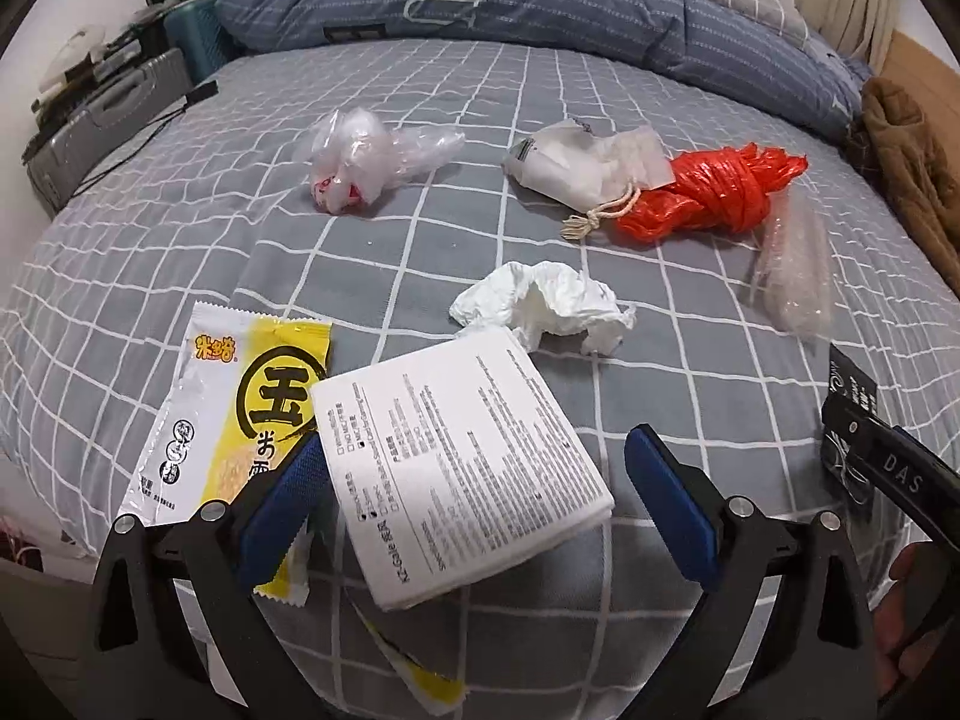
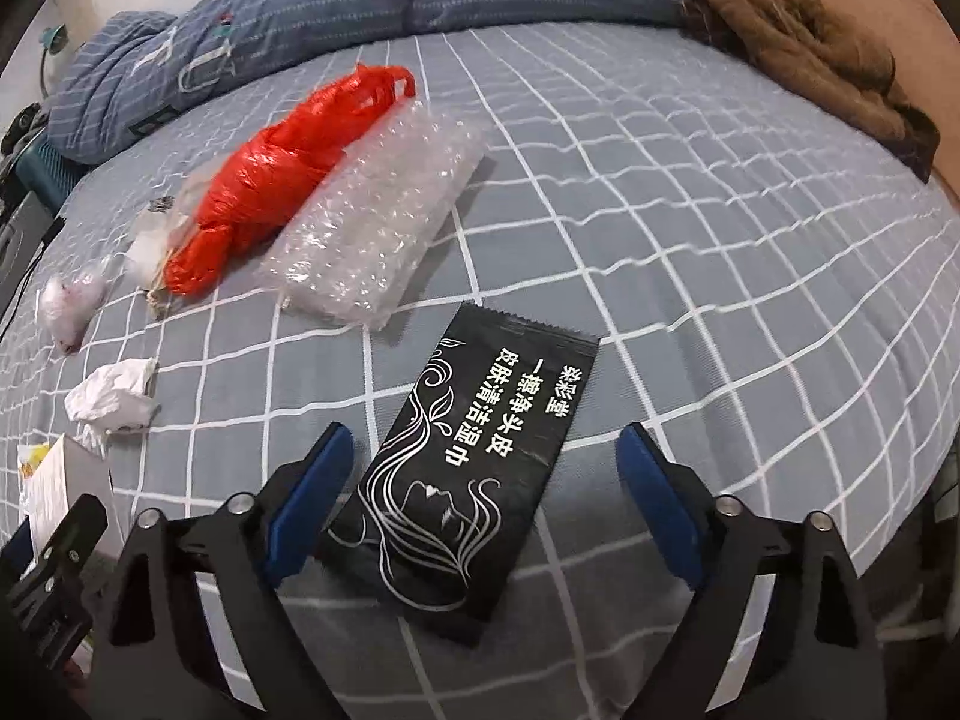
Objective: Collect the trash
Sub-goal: 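Grasp the white box with the left tool while the right tool grasps the black packet, then lift the white box and black packet and carry them down to the bin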
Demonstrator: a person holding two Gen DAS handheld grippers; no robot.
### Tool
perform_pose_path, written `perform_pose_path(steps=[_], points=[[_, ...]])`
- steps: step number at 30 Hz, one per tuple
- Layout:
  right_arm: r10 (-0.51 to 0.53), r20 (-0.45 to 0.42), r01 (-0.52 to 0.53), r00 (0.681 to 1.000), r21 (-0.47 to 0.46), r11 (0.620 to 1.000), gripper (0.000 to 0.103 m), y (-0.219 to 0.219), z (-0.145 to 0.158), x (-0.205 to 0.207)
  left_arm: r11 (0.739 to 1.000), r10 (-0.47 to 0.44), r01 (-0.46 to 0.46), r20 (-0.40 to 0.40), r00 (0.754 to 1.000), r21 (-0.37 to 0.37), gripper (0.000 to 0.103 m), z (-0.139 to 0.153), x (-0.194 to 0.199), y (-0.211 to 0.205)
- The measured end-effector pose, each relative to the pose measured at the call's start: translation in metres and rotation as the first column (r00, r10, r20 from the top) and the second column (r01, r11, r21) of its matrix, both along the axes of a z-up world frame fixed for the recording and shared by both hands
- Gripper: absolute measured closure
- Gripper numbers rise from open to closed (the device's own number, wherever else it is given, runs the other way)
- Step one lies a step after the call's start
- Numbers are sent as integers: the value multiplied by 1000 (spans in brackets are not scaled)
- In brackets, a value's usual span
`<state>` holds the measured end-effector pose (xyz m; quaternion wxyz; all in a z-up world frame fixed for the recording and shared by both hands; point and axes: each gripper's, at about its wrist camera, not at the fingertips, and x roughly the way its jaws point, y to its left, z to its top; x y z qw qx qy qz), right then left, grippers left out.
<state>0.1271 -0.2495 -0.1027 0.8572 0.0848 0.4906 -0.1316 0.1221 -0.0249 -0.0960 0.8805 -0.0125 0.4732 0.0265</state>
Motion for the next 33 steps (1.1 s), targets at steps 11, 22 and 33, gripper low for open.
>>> perform_pose_path(steps=[11, 22, 33], points=[[-8, -30, 7, 1000, -17, 1000, 45, 1, -5, 8, 999, 22, -22, -1, 1000, 31, 19, -6, 2, 3], [55, -41, -57, 998, -54, 997, 71, 6, -3, 11, 1000, -21, 21, 22, 1000, 21, 23, -4, -2, -2], [99, 11, -98, 995, -71, 993, 72, 15, 19, 0, 996, -76, 79, 55, 996, -47, 27, 8, -10, -4]])
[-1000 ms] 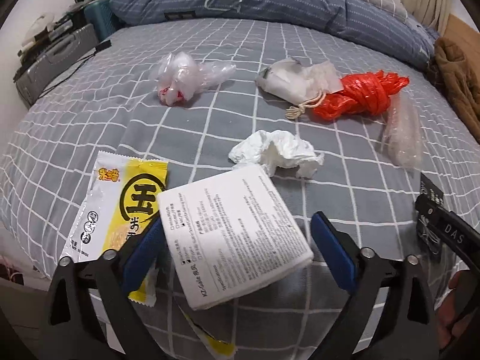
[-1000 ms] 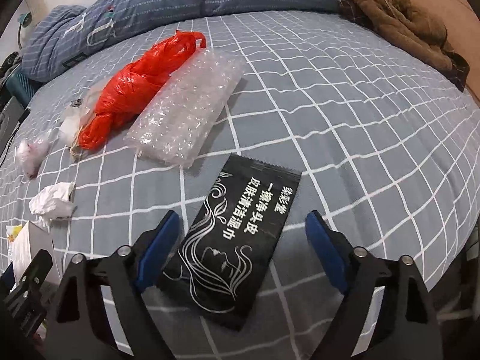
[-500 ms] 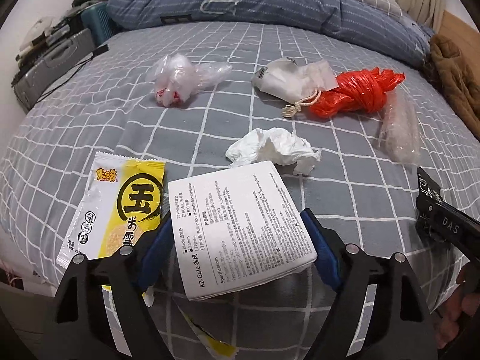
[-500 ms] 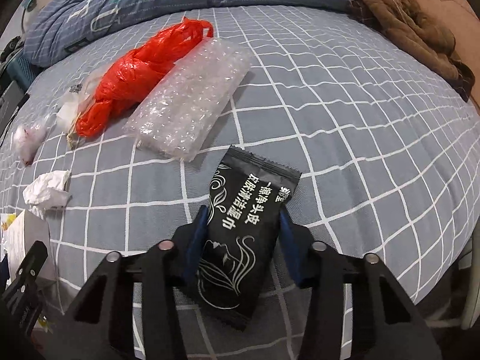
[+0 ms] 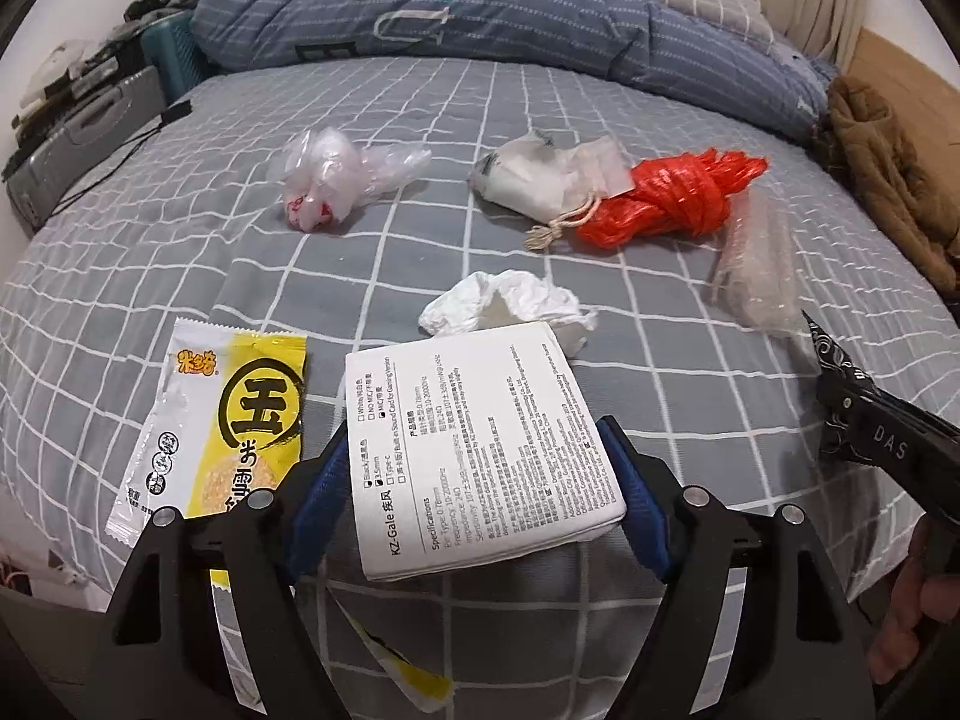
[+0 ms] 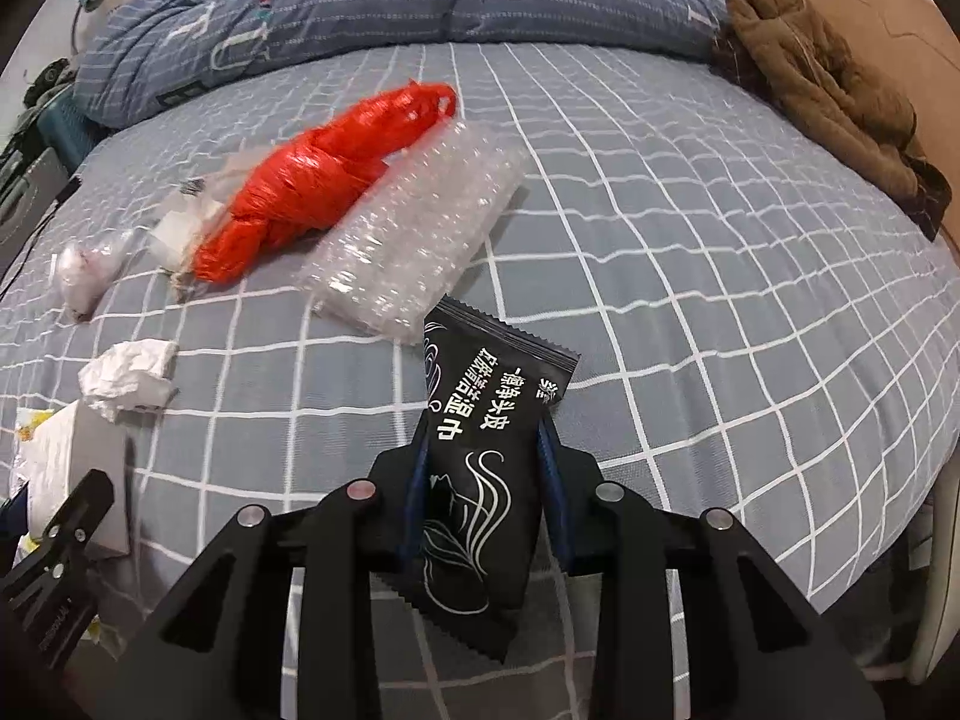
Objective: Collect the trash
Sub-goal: 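Lift the white box and black packet and carry them down to the bin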
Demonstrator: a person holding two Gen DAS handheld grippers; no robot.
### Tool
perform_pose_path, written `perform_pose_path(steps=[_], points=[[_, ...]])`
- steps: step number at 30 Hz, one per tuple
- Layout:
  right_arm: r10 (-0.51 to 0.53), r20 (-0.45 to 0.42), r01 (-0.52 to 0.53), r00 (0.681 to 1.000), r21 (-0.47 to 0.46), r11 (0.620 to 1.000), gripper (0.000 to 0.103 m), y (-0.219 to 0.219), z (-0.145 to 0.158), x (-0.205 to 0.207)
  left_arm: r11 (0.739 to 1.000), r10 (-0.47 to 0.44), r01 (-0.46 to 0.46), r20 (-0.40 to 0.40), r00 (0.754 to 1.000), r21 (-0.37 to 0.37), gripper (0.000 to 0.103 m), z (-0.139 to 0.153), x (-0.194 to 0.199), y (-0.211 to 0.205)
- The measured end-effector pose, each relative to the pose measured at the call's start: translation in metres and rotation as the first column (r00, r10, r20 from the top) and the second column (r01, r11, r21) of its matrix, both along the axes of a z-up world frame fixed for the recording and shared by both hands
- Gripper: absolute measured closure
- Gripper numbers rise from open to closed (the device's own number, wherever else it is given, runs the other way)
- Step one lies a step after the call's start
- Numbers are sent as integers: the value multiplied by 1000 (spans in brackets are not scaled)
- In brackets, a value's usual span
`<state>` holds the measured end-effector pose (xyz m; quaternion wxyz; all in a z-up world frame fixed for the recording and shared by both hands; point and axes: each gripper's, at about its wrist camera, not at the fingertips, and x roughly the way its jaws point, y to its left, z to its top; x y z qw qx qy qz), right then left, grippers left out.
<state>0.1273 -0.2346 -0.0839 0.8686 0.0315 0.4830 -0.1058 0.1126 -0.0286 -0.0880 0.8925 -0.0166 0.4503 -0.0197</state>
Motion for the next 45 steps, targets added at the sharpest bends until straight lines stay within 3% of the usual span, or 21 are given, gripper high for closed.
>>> perform_pose_path(steps=[7, 21, 45], points=[[36, 42, -36, 998, 5, 999, 72, 7, 19, -16, 999, -17, 18, 30, 999, -50, 27, 16, -11, 2], [106, 107, -108, 989, 9, 994, 72, 16, 47, -61, 995, -49, 55, 79, 996, -81, 27, 38, -43, 2], [179, 125, -178, 976, -19, 984, 72, 44, 52, -137, 995, -97, 99, 81, 992, -32, 27, 33, -113, -3]])
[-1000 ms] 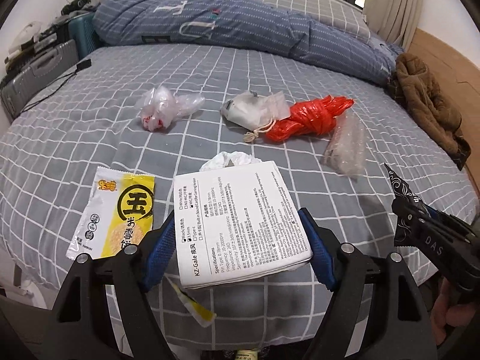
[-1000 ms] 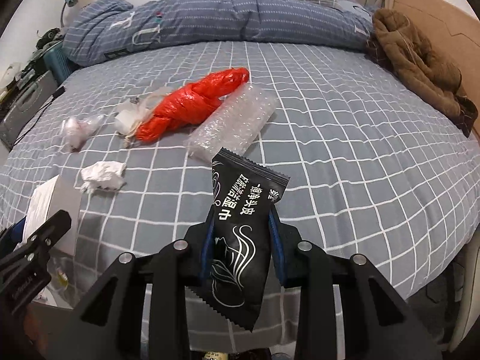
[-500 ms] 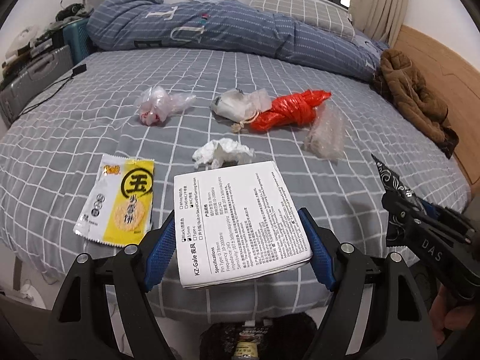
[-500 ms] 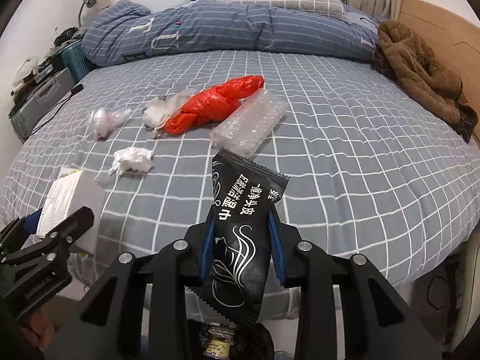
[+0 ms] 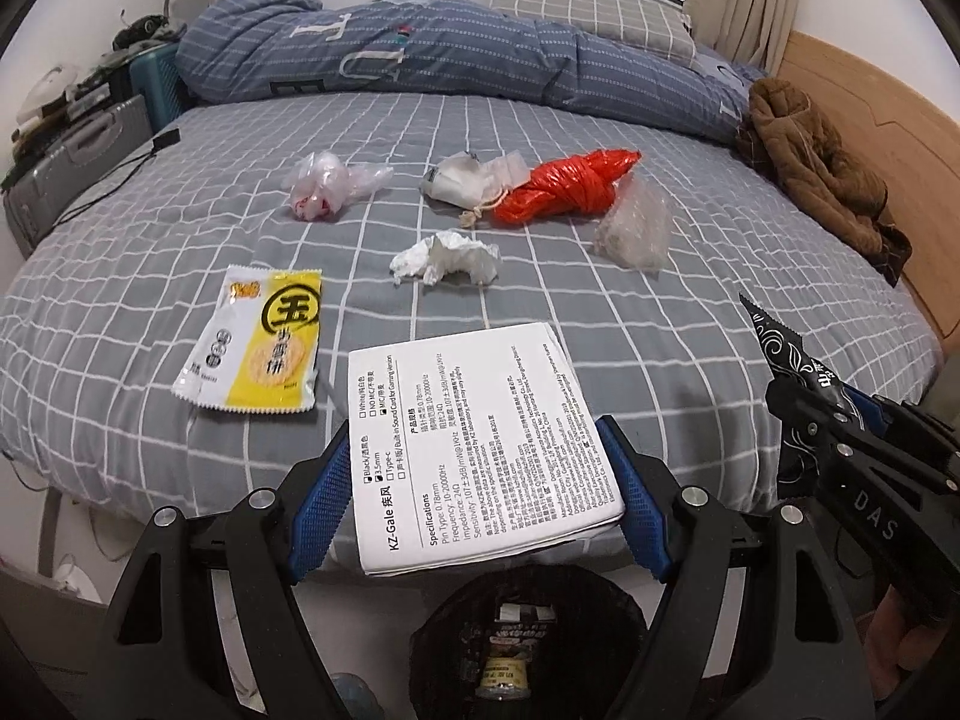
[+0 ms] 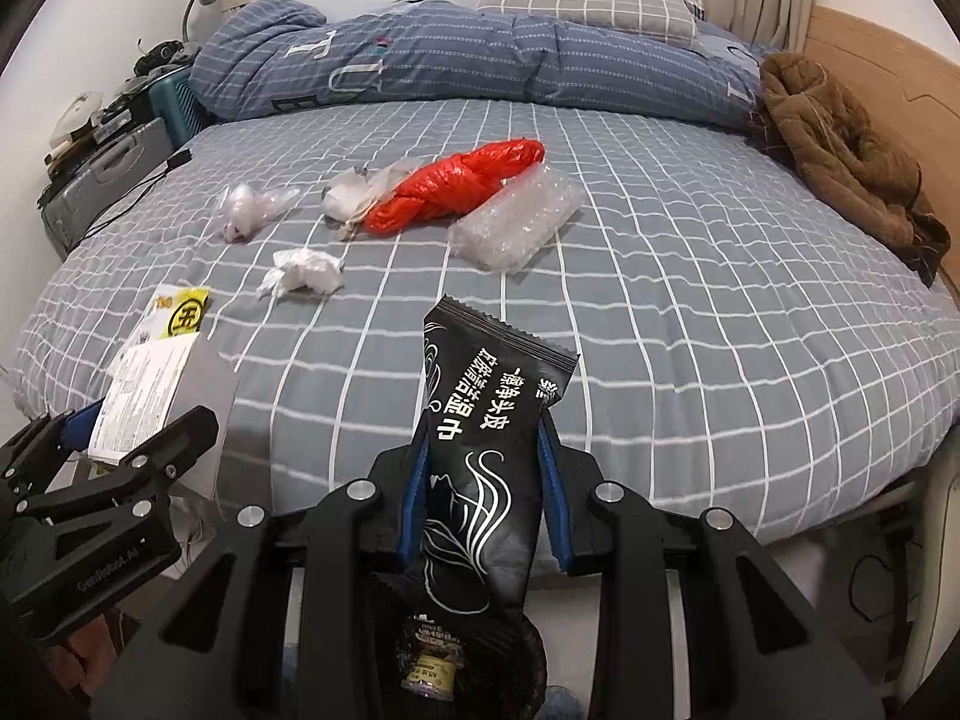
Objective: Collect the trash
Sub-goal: 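Lift the white box and black packet and carry them down to the bin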
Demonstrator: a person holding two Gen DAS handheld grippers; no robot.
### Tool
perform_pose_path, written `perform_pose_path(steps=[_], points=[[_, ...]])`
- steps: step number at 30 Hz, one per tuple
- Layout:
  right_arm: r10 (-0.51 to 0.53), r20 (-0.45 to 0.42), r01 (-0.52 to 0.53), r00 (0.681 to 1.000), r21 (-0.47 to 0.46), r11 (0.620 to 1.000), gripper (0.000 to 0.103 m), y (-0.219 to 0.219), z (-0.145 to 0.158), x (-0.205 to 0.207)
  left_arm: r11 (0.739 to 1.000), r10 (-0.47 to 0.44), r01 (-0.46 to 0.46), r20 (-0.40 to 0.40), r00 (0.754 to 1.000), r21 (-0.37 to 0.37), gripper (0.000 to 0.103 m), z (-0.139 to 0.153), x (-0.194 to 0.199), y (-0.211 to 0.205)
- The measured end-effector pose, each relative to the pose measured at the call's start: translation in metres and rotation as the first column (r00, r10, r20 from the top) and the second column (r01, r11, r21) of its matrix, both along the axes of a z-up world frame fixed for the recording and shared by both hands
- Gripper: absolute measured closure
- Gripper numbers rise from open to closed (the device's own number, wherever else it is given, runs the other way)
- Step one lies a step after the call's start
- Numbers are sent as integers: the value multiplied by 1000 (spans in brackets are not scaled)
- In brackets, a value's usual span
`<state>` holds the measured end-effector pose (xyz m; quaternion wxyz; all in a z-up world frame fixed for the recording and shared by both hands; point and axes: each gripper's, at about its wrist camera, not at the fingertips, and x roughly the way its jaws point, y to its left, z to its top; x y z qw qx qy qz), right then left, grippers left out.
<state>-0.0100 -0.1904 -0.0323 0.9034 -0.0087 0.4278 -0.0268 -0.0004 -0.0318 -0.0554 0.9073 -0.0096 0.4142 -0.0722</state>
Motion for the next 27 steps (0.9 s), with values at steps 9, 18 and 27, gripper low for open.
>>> perform_pose_path(steps=[9, 18, 27], points=[[6, -17, -6, 1000, 4, 1000, 72, 6, -7, -29, 1000, 3, -3, -32, 999, -2, 27, -11, -21, 2], [14, -39, -14, 999, 9, 1000, 72, 14, -13, -53, 1000, 19, -20, -71, 997, -16, 28, -21, -43, 11], [25, -92, -24, 995, 10, 1000, 72, 23, -32, -76, 999, 37, -37, -116, 993, 2, 28, -37, -68, 22]])
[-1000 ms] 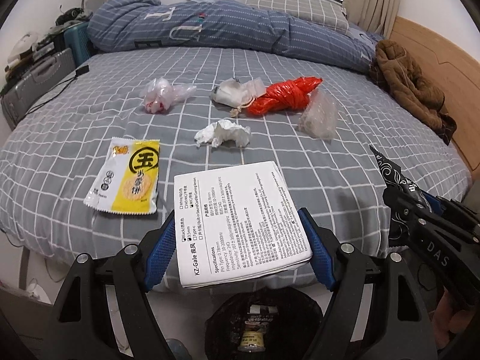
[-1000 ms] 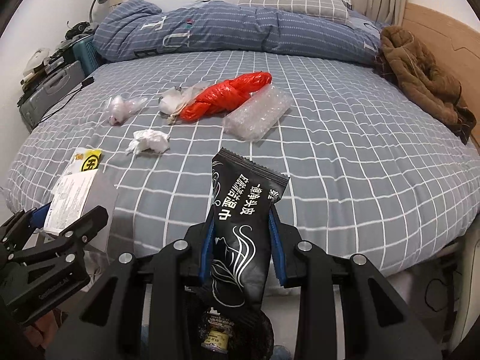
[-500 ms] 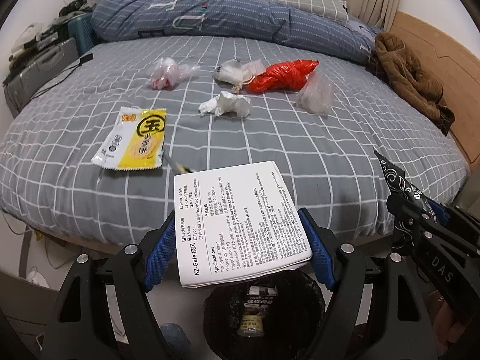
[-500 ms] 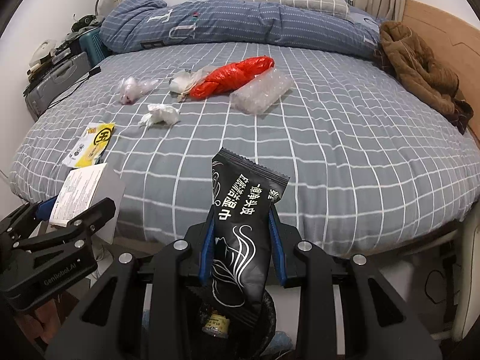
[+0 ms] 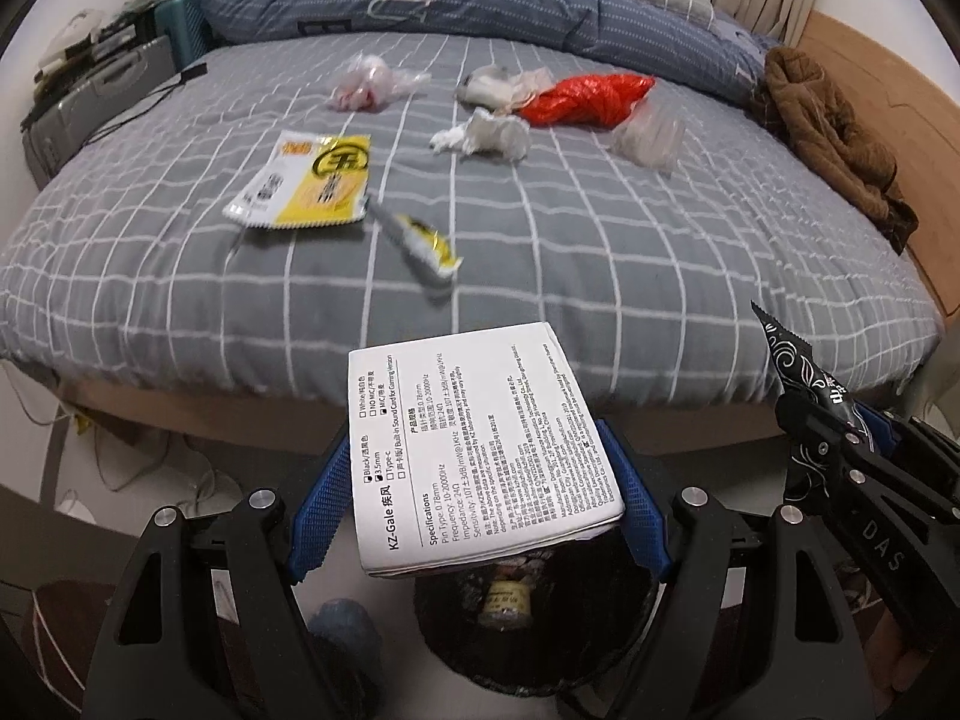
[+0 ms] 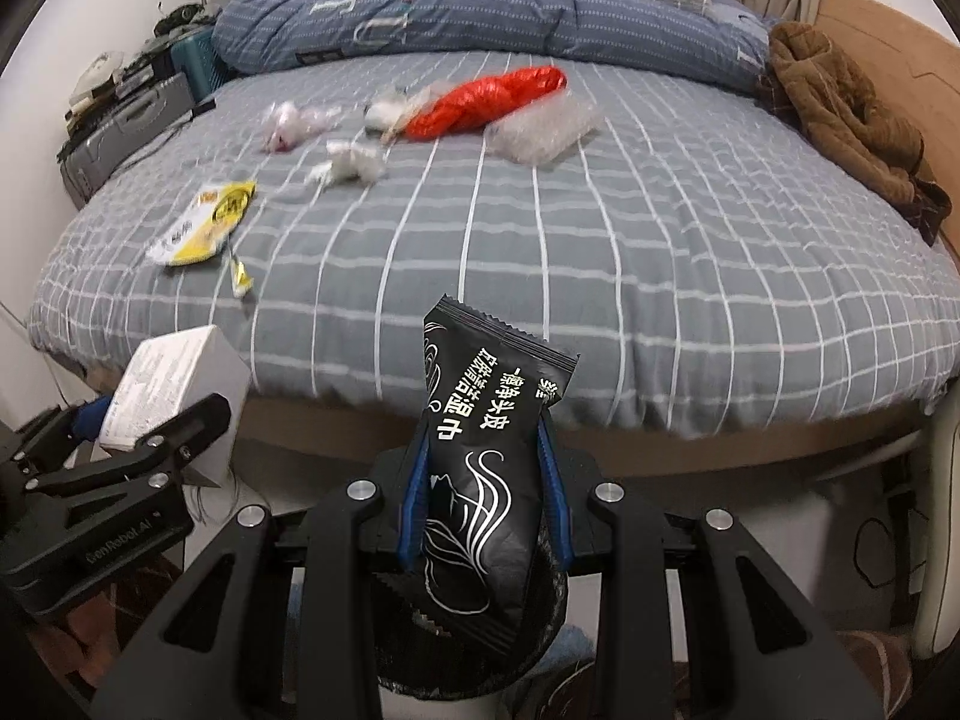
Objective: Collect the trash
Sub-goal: 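Lift the white box and black packet and carry them down to the bin, then open the right tool to drop the black packet into the bin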
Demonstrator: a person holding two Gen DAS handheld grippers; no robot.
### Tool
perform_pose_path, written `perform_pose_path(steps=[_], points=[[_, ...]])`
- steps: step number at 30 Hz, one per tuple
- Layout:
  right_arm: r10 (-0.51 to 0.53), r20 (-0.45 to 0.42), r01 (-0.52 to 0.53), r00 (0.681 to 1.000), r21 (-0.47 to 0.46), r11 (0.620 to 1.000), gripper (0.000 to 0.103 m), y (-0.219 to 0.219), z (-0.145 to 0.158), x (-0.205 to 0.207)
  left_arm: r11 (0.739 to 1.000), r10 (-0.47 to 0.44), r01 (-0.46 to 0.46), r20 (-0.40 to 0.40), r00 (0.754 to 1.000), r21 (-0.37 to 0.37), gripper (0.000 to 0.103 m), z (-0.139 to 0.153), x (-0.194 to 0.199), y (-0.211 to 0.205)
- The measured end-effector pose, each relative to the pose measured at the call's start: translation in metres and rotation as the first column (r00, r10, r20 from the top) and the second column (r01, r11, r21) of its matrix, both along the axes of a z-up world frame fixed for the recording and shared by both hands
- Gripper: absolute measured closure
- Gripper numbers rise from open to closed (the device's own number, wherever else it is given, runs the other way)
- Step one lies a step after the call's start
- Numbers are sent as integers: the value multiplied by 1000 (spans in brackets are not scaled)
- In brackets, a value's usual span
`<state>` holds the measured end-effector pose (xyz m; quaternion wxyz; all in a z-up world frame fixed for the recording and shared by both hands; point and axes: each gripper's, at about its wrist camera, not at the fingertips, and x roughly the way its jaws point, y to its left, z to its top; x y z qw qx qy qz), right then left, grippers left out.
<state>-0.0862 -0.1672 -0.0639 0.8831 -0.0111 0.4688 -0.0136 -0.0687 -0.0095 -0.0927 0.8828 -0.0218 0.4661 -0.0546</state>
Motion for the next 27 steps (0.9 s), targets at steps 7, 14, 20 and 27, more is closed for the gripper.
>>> perform_pose_path(steps=[7, 14, 20, 27], points=[[-7, -68, 8, 998, 17, 1000, 72, 2, -21, -17, 1000, -4, 4, -45, 999, 4, 28, -16, -16, 6], [1, -140, -2, 990, -12, 1000, 72, 6, -52, -28, 1000, 0, -1, -103, 995, -3, 28, -40, -18, 12], [0, -200, -1, 980, -7, 1000, 72, 1, -74, -26, 999, -3, 9, -140, 990, 39, 28, -66, -14, 12], [-2, -274, 2, 962, -1, 1000, 72, 3, -105, -21, 998, 2, 8, -184, 983, 56, 28, -94, -8, 18]])
